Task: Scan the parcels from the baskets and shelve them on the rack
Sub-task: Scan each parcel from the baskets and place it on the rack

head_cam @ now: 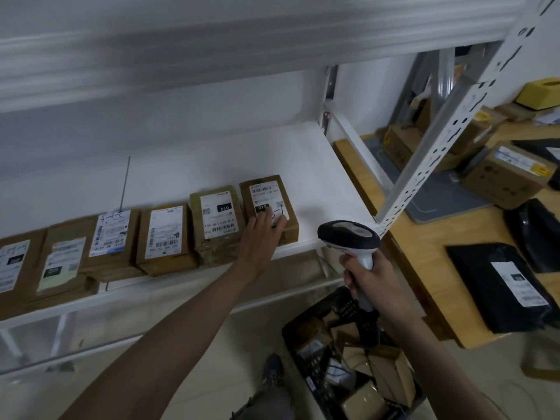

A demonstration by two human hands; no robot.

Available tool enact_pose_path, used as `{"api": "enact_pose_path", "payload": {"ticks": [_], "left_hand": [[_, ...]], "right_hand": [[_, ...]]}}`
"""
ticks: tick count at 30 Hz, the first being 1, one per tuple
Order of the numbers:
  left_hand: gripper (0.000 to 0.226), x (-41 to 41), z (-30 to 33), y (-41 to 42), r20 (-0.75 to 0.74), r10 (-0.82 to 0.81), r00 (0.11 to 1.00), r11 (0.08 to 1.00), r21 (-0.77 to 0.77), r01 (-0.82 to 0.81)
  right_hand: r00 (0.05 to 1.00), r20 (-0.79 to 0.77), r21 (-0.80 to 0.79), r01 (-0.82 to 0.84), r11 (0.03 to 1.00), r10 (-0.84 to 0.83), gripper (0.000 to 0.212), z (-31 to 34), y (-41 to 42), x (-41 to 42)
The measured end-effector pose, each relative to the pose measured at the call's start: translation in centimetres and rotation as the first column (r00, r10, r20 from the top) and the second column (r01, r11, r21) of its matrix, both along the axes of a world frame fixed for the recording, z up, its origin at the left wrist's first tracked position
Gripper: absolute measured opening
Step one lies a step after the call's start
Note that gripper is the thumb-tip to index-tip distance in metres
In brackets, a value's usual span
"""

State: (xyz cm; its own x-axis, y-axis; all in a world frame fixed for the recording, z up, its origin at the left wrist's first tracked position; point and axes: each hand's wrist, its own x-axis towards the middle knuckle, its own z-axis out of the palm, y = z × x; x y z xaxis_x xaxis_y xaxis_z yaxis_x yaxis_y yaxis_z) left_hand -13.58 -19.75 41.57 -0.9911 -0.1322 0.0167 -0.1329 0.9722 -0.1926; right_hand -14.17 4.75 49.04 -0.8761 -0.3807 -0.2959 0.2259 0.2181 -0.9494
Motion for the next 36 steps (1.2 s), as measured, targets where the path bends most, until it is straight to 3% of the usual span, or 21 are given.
{"api": "enact_pose_path", "payload": {"ticks": [4,11,14,18,23,29,36], "left_hand": [[0.069,0.8,0.2,0.5,-0.069,0.011,0.998,1.000,0.020,-0.010],[0.052,3.1,-0.9,4.0,-0.206,-0.199,0.958,0.969,0.106,0.224],[0.050,4.8,-2.8,6.5,-0.203,-0.226,0.953,0.949,0.175,0.262],[0.052,7.0,-6.4,9.9,-0.110,-0.225,0.968,0.932,0.265,0.247],[0.051,9.0,-13.1,12.6,0.058,-0.226,0.972,0.913,0.359,0.191],[0.049,9.2,-24.1,14.3,0.224,-0.242,0.944,0.882,0.456,0.119],[0.047,7.9,-37.7,18.2,0.403,-0.289,0.868,0.845,0.533,0.034]], "right_hand": [[1.000,-0.007,0.005,0.001,1.000,-0.001,0.003,-0.5,1.3,0.7],[0.998,0.038,0.060,0.049,0.997,-0.051,0.011,-2.4,5.5,2.8],[0.986,0.138,0.066,0.088,0.994,-0.096,0.011,-4.3,8.2,4.5],[0.973,0.156,0.151,0.146,0.978,-0.170,0.006,-8.2,12.2,6.9],[0.943,0.203,0.247,0.213,0.945,-0.265,0.019,-15.0,15.9,9.5],[0.908,0.279,0.326,0.217,0.920,-0.313,0.029,-25.7,17.3,11.5],[0.833,0.386,0.352,0.263,0.898,-0.395,0.024,-38.2,17.8,12.4]]}}
